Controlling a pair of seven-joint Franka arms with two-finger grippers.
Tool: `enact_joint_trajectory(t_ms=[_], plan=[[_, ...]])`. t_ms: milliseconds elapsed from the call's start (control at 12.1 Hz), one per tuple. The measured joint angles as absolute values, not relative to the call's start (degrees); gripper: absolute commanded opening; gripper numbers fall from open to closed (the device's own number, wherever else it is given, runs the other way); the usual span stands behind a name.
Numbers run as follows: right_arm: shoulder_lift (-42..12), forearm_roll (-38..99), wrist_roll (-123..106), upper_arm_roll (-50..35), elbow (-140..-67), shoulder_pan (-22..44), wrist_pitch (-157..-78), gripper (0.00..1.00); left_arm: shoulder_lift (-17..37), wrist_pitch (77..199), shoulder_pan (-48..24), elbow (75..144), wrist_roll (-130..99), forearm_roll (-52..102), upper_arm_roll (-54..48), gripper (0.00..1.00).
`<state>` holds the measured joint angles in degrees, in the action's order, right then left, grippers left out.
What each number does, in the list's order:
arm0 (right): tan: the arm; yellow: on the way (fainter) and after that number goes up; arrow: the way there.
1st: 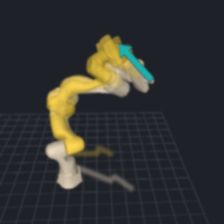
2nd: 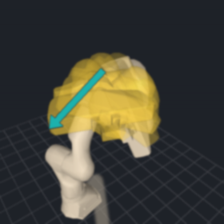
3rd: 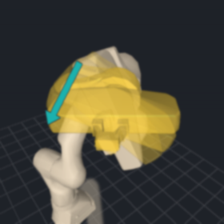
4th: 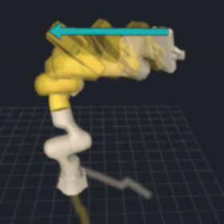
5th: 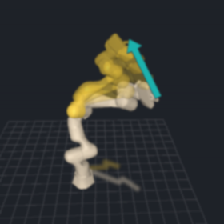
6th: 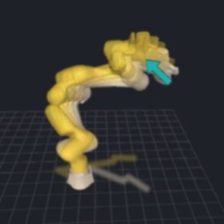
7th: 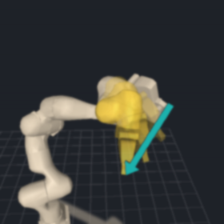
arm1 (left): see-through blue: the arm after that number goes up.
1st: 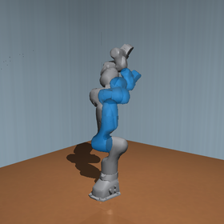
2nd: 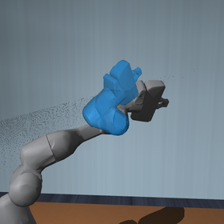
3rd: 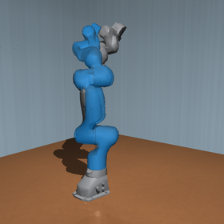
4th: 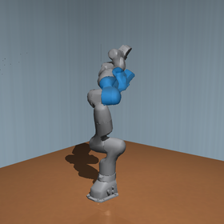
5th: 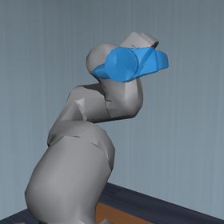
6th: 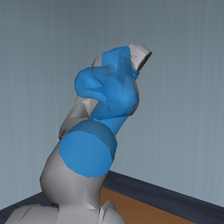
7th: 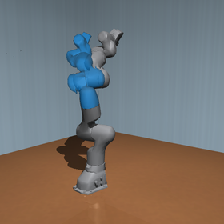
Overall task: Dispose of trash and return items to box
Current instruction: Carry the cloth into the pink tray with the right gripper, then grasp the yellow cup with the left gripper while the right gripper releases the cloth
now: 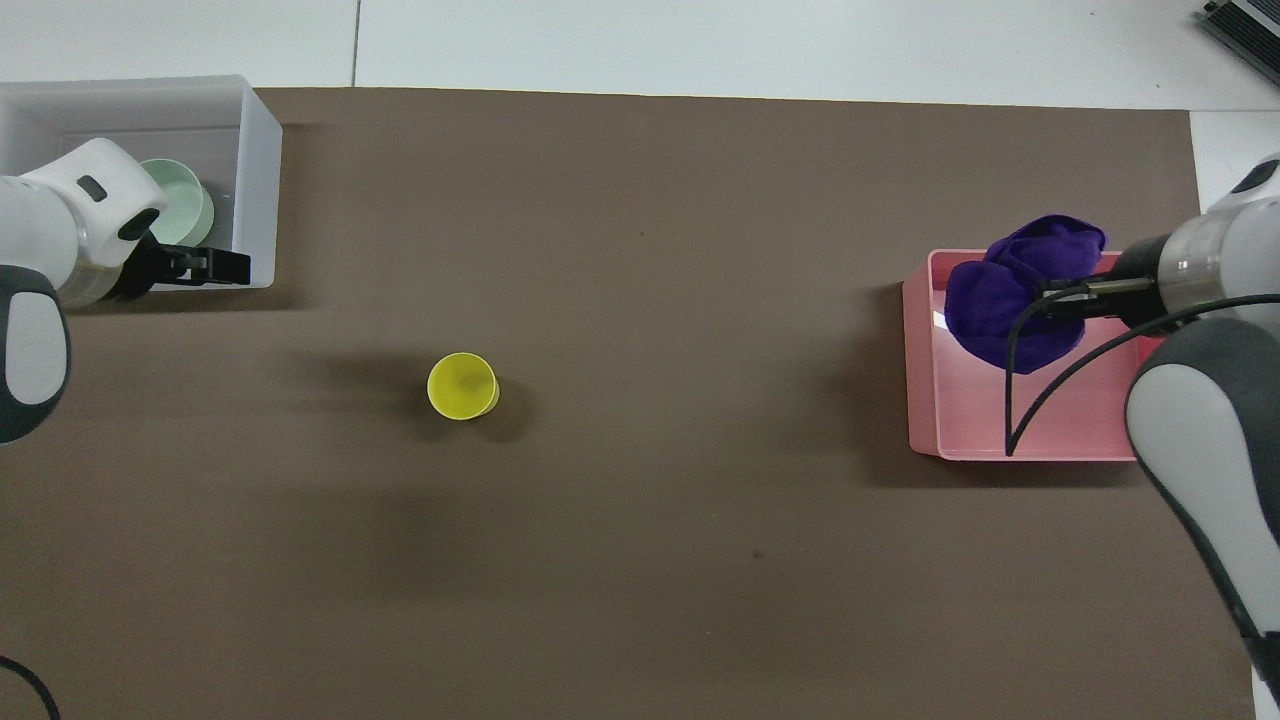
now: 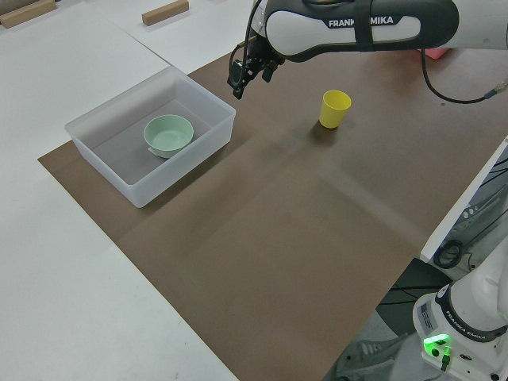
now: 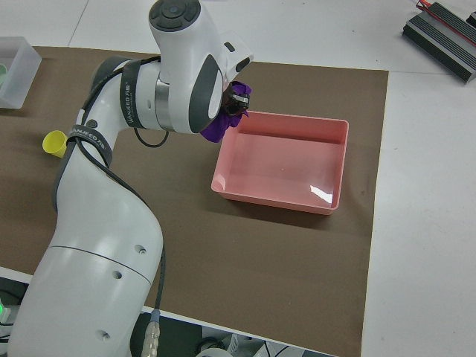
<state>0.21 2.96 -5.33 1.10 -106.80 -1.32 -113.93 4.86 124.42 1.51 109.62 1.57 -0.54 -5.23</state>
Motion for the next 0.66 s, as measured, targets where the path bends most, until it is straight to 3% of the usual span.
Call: enact_joint_trajectory(t_ms=[247, 659], plan=[[-2.4, 3.0, -10.8, 1.2, -110.3, -5.9, -119.5, 0.00, 3.4, 124.2, -4.7, 112.9, -1.7, -0.5, -5.3, 1.00], [-8.7, 3.0, -12.6, 1.2, -115.3, -7.8, -130.5, 0.00, 3.0, 127.0, -14.0, 118.7, -10.4, -0.5, -5.3, 1.00]])
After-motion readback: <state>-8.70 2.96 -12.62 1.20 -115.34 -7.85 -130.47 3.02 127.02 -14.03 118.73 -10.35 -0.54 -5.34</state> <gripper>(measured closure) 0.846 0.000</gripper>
